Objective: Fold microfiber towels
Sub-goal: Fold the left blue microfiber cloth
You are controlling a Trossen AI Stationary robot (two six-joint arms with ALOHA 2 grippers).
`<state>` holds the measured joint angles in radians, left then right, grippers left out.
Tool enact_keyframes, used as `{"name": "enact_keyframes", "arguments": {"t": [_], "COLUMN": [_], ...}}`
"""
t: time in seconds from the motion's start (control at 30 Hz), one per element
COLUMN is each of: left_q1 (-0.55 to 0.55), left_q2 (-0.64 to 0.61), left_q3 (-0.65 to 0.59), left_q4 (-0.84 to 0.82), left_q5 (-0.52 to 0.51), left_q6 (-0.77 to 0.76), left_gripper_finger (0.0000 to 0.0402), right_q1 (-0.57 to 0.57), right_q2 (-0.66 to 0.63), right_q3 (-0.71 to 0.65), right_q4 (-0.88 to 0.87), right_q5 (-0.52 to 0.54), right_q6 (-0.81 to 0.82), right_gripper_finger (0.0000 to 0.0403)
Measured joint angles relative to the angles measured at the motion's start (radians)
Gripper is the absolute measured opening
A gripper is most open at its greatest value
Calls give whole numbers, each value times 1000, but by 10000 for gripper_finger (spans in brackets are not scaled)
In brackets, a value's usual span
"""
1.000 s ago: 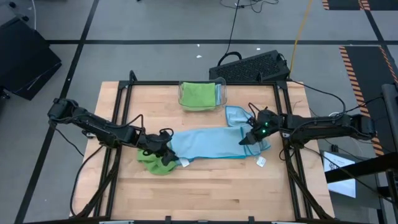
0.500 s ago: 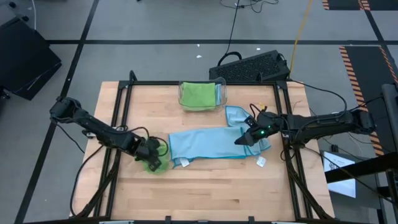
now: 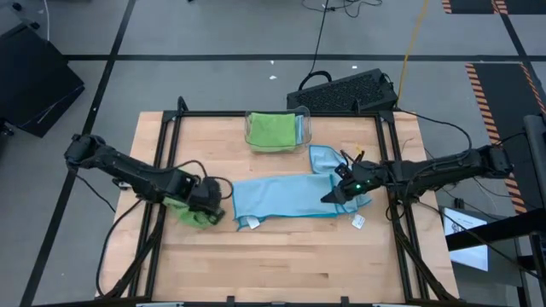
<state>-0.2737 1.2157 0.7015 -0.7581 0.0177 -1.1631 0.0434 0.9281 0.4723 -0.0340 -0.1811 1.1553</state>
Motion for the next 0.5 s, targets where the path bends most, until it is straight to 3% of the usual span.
{"name": "enact_keyframes", "arguments": {"t": [0.1,0.23,0.5], "left_q1": [-21,-69,-132], "left_q2": [6,79,303], "left_q3": [30,31,29], "left_q4": [228,480,570], "left_q5": [-84,-191,-151], "left_q6": [32,197,298], "left_gripper_finger": [124,124,123], "right_q1": [18,39,59], "right_q2": [62,174,327], "right_q3": [31,88,153], "right_q4": [-4,1,18], "right_q5": [-1,-2,-86], "right_q6": [-12,-69,-105], "right_gripper_finger": [176,148,94]}}
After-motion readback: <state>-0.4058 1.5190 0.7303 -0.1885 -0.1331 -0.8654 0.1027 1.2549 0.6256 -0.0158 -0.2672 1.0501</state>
